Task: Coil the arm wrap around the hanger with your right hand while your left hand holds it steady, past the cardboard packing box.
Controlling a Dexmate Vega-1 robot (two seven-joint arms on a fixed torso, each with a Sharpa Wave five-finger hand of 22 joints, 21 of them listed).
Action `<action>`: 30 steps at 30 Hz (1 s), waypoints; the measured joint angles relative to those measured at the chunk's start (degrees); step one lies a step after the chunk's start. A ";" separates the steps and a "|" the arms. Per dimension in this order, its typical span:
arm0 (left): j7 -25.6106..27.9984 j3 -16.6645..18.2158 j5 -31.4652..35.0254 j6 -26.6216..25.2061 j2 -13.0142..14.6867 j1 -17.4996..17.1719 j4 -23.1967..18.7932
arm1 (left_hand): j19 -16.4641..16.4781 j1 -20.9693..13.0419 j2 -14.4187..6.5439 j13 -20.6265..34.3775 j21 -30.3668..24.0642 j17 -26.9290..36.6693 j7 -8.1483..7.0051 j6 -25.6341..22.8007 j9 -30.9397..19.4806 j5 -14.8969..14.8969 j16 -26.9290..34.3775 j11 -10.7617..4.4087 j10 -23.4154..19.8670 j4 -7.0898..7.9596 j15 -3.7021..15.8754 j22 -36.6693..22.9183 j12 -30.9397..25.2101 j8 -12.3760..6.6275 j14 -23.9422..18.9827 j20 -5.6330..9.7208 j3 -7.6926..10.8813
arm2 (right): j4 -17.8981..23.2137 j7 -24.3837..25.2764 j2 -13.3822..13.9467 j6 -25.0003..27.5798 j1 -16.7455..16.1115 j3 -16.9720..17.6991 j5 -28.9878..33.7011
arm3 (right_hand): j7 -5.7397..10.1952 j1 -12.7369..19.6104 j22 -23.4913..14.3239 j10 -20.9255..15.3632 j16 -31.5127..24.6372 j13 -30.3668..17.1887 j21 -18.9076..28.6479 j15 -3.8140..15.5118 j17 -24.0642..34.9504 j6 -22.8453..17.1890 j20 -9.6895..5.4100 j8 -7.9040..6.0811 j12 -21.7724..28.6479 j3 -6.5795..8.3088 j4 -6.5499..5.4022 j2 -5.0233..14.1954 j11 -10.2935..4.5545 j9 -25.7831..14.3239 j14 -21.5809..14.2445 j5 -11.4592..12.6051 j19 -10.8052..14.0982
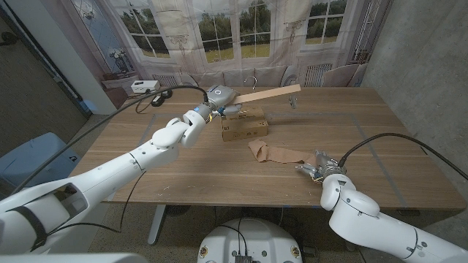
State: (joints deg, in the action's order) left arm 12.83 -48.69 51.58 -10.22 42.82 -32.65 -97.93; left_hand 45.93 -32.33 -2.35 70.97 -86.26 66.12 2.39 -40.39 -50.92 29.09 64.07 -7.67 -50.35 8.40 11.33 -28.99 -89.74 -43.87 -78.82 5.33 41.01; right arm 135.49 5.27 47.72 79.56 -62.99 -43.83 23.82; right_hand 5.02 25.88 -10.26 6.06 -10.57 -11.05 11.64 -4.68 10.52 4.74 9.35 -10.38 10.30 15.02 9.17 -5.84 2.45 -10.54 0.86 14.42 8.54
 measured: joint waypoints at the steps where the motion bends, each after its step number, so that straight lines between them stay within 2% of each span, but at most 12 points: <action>1: 0.02 0.00 -0.04 0.05 -0.02 0.01 0.08 | 0.00 0.07 0.07 0.00 -0.22 -0.03 0.00 0.00 0.01 0.00 0.00 0.00 0.00 -0.10 0.00 -0.04 0.00 -0.22 0.00 0.00 0.10 | -1.47 -1.98 -1.11 -0.07 0.38 -0.42 2.06 | 0.00 0.01 0.00 0.00 0.00 -0.01 -0.01 -0.11 0.00 0.00 0.07 -0.17 -0.01 0.00 0.00 0.01 0.02 0.00 0.34 0.08 -0.31; 5: 0.05 -0.01 -0.13 0.17 -0.11 0.11 0.30 | 0.00 0.07 0.07 0.00 -0.22 -0.06 0.00 0.00 0.26 0.00 0.00 0.08 0.07 -0.24 0.00 -0.07 0.00 -0.22 0.00 0.00 0.24 | -4.07 -9.99 -3.03 -0.08 0.90 -0.93 10.19 | -0.15 1.22 -0.04 1.05 0.22 -0.07 -0.01 -0.72 0.00 -0.15 0.11 -0.28 -0.11 0.27 -0.19 0.75 0.37 0.00 1.93 0.48 -0.50; 7: 0.06 -0.03 -0.16 0.18 -0.13 0.17 0.39 | 0.00 0.08 0.06 0.00 -0.22 -0.08 0.00 0.00 0.26 0.00 0.00 0.08 0.08 -0.24 0.00 0.03 0.00 -0.44 0.00 0.00 0.24 | -4.96 -13.65 -3.80 -0.21 0.94 -0.98 13.76 | -0.60 3.17 -0.13 0.23 -0.49 0.05 0.09 0.95 0.20 -1.12 -0.07 -0.67 0.49 1.55 -0.11 2.40 -0.54 0.00 0.25 0.88 0.11; 10: 0.05 -0.08 -0.20 0.18 -0.19 0.24 0.52 | 0.00 0.16 -0.02 -0.01 -0.44 -0.08 0.00 0.00 0.31 0.00 0.00 0.06 0.06 -0.24 0.00 0.06 0.00 -0.65 0.00 0.00 0.24 | -6.50 -19.61 -5.36 -1.41 0.40 -0.33 19.73 | -0.54 6.22 -0.14 -4.22 -2.30 0.03 1.14 4.22 0.41 -4.38 -1.16 -1.60 1.93 2.98 -0.54 5.49 -2.41 0.00 -4.13 0.88 3.22; 12: 0.05 -0.11 -0.21 0.18 -0.24 0.33 0.60 | 0.00 0.53 -0.08 -0.01 -0.44 -0.08 0.00 0.00 0.53 0.00 0.00 -0.04 -0.04 -0.24 0.00 0.06 0.01 -0.65 0.00 0.00 0.24 | -6.87 -21.74 -5.91 -1.93 0.04 0.13 22.07 | -0.53 7.43 -0.18 -7.81 -3.78 -0.03 2.05 6.03 0.84 -7.39 -2.70 -2.10 2.82 3.59 -1.04 8.12 -3.15 0.00 -8.04 0.81 6.26; 14: 0.03 -0.15 -0.23 0.19 -0.29 0.38 0.70 | 0.00 0.70 -0.05 -0.01 -0.44 -0.30 0.00 0.00 0.78 0.00 0.00 -0.05 -0.05 -0.24 0.00 0.19 0.02 -0.65 0.00 0.00 0.24 | -7.55 -25.11 -7.16 -3.19 -0.92 1.16 26.91 | -0.24 8.38 -0.40 -11.29 -5.36 -0.03 3.27 6.19 1.41 -10.52 -4.97 -2.52 3.56 3.98 -1.09 9.78 -3.37 0.01 -11.44 -0.30 9.84; 16: 0.00 -0.19 -0.24 0.19 -0.32 0.45 0.78 | 0.00 0.75 -0.01 -0.01 -0.44 -0.32 0.00 0.00 0.80 0.00 0.00 -0.05 -0.05 -0.34 0.00 0.25 0.02 -0.66 0.00 0.00 0.34 | -7.89 -26.58 -7.87 -4.22 -1.50 1.59 30.54 | 0.01 9.26 -0.61 -14.04 -7.63 -0.22 4.74 5.01 2.20 -13.80 -6.72 -2.98 4.16 4.49 -0.98 10.81 -2.91 0.02 -14.48 -1.63 13.61; 17: -0.04 -0.22 -0.26 0.19 -0.36 0.53 0.85 | 0.00 0.75 -0.01 -0.01 -0.44 -0.28 0.00 0.00 0.80 0.00 0.00 -0.05 -0.05 -0.47 0.00 0.26 0.02 -0.85 0.00 0.00 0.48 | -8.21 -27.29 -8.47 -4.92 -1.99 2.02 33.33 | 0.04 9.26 -0.81 -15.23 -8.88 -0.28 5.52 4.59 2.80 -15.76 -7.53 -3.27 4.67 4.69 -0.84 10.81 -2.05 0.02 -16.14 -2.13 15.31; 20: -0.11 -0.29 -0.28 0.19 -0.46 0.64 1.02 | 0.00 0.75 -0.01 -0.01 -0.44 -0.43 0.00 0.01 0.80 0.00 0.00 -0.05 -0.05 -0.47 0.00 0.29 0.02 -0.85 0.00 0.00 0.47 | -8.94 -28.39 -9.78 -6.19 -3.00 2.78 38.71 | 0.01 9.24 -1.33 -21.02 -13.49 -0.29 7.47 3.27 5.22 -22.57 -9.24 -4.56 5.83 4.93 -0.61 10.82 -1.59 0.16 -21.24 -2.94 19.16; 23: -0.18 -0.34 -0.34 0.20 -0.57 0.78 1.26 | 0.00 0.76 -0.01 -0.01 -0.54 -0.51 0.00 0.01 0.99 0.00 0.00 -0.04 -0.04 -0.47 0.00 0.32 0.02 -1.07 0.00 0.00 0.47 | -9.52 -28.58 -11.02 -7.33 -3.86 3.72 43.52 | 0.08 9.32 -2.34 -25.26 -19.62 -0.76 10.15 0.81 9.61 -28.69 -9.94 -5.33 7.32 5.72 0.19 10.75 1.05 0.16 -25.25 -3.10 22.29; 25: -0.19 -0.42 -0.35 0.23 -0.72 0.97 1.51 | -0.34 0.76 -0.01 -0.01 -0.88 -0.47 0.00 0.01 1.06 0.00 0.00 -0.04 -0.04 -0.47 0.00 0.32 0.02 -1.07 0.00 -0.11 0.47 | -9.92 -28.49 -11.78 -8.17 -4.47 4.26 45.76 | -0.07 10.84 -3.35 -28.18 -23.97 -1.66 12.47 -0.76 13.29 -32.68 -10.55 -5.34 8.95 6.28 0.75 9.22 2.87 0.14 -27.64 -3.13 23.74; 30: -0.19 -0.63 -0.37 0.41 -0.96 1.28 1.95 | -0.42 1.18 -0.13 -0.01 -0.88 -0.54 -0.01 0.02 1.33 0.00 0.00 -0.03 -0.03 -0.47 0.00 0.32 0.02 -1.29 0.00 -0.20 0.47 | -10.81 -26.78 -13.77 -10.46 -6.09 5.76 50.39 | -0.32 16.31 -5.41 -34.84 -29.64 -5.74 18.24 -0.87 14.54 -42.72 -12.23 -5.76 16.54 7.32 1.79 3.75 6.16 -0.31 -31.76 -3.45 26.20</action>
State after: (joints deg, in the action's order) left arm 12.64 -49.31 51.21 -9.81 41.87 -31.37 -95.97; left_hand 45.51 -31.15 -2.47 70.96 -87.13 65.57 2.38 -40.38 -49.59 29.09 64.07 -7.70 -50.38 7.93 11.32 -28.67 -89.72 -45.16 -78.82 5.13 41.49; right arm 124.68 -21.52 33.95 69.10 -69.09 -38.07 74.22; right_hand 4.70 42.18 -15.67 -28.78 -40.21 -16.79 29.88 -5.55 25.06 -37.98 -2.88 -16.14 26.84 22.34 10.96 -2.09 8.61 -10.85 -30.89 10.97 34.74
